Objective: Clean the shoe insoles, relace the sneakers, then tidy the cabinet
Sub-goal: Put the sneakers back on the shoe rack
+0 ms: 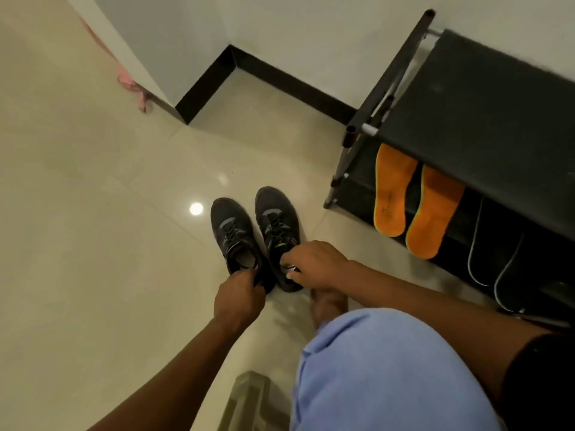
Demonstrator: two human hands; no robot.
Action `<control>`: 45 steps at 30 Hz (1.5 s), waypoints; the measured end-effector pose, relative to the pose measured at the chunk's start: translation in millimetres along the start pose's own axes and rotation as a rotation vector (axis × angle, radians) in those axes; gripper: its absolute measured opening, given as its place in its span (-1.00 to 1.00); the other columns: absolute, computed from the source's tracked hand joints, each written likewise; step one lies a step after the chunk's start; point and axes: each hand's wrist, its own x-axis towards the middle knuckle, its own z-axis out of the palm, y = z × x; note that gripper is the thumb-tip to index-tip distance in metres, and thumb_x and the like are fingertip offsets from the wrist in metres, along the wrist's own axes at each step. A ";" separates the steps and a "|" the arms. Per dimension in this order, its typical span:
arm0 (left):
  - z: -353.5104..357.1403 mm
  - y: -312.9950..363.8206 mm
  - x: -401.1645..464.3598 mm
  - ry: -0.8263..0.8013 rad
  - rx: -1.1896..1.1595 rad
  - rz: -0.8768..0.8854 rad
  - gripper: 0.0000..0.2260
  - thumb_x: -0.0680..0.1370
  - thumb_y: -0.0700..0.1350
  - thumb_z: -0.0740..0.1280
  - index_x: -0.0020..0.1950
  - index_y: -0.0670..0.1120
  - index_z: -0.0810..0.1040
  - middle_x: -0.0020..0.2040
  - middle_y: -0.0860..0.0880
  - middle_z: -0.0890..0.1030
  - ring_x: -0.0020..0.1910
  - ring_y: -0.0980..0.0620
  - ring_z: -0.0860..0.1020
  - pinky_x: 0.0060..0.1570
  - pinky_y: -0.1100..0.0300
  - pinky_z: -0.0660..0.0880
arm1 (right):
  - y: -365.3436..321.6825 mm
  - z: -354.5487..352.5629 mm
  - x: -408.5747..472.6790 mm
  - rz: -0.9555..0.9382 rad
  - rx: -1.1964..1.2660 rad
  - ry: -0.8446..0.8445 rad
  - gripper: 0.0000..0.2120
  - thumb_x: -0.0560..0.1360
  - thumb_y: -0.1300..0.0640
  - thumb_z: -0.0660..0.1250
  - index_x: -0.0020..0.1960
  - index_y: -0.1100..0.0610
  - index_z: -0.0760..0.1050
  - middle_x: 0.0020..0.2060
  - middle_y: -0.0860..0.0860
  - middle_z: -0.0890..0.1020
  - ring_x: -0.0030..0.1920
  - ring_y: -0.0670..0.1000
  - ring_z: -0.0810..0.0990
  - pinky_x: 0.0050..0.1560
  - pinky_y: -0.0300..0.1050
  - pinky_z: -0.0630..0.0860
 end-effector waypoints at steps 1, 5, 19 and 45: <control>11.6 -3.6 3.7 -0.002 -0.017 0.003 -0.74 0.54 -0.09 0.33 0.22 -0.05 0.56 0.12 -0.09 0.63 0.00 -0.17 0.61 -0.13 0.04 0.54 | 0.8 10.2 8.2 -0.005 -0.010 -0.039 -0.73 0.61 -0.04 0.31 0.26 0.00 0.55 0.14 0.05 0.65 0.09 0.14 0.62 -0.01 -0.03 0.53; 51.6 -15.7 15.6 0.003 -0.041 -0.046 -0.53 0.56 -0.08 0.36 0.46 -0.10 0.39 0.37 -0.12 0.51 0.11 -0.19 0.62 -0.05 0.01 0.57 | 9.3 52.0 32.4 0.000 -0.041 -0.159 -0.69 0.56 -0.01 0.34 0.25 0.08 0.50 0.17 0.10 0.61 0.11 0.18 0.61 -0.02 0.00 0.53; 52.0 -10.9 38.4 0.154 -0.231 -0.120 -0.92 0.60 -0.10 0.36 -0.04 -0.08 0.59 -0.13 -0.04 0.65 -0.16 -0.11 0.57 -0.27 0.16 0.31 | 7.9 79.5 61.8 0.239 0.094 -0.145 -0.69 0.64 0.10 0.32 0.33 0.20 0.54 0.22 0.20 0.61 0.21 0.21 0.60 0.18 -0.04 0.52; -300.1 155.3 -180.9 0.687 0.009 0.393 -0.89 0.46 -0.01 0.40 -0.23 0.00 0.56 -0.35 0.03 0.57 -0.35 0.00 0.50 -0.46 0.24 0.25 | -141.4 -253.3 -230.9 0.231 -0.063 0.730 -0.90 0.52 0.06 0.40 0.01 0.04 0.58 -0.14 -0.01 0.59 -0.14 0.07 0.59 -0.12 -0.05 0.57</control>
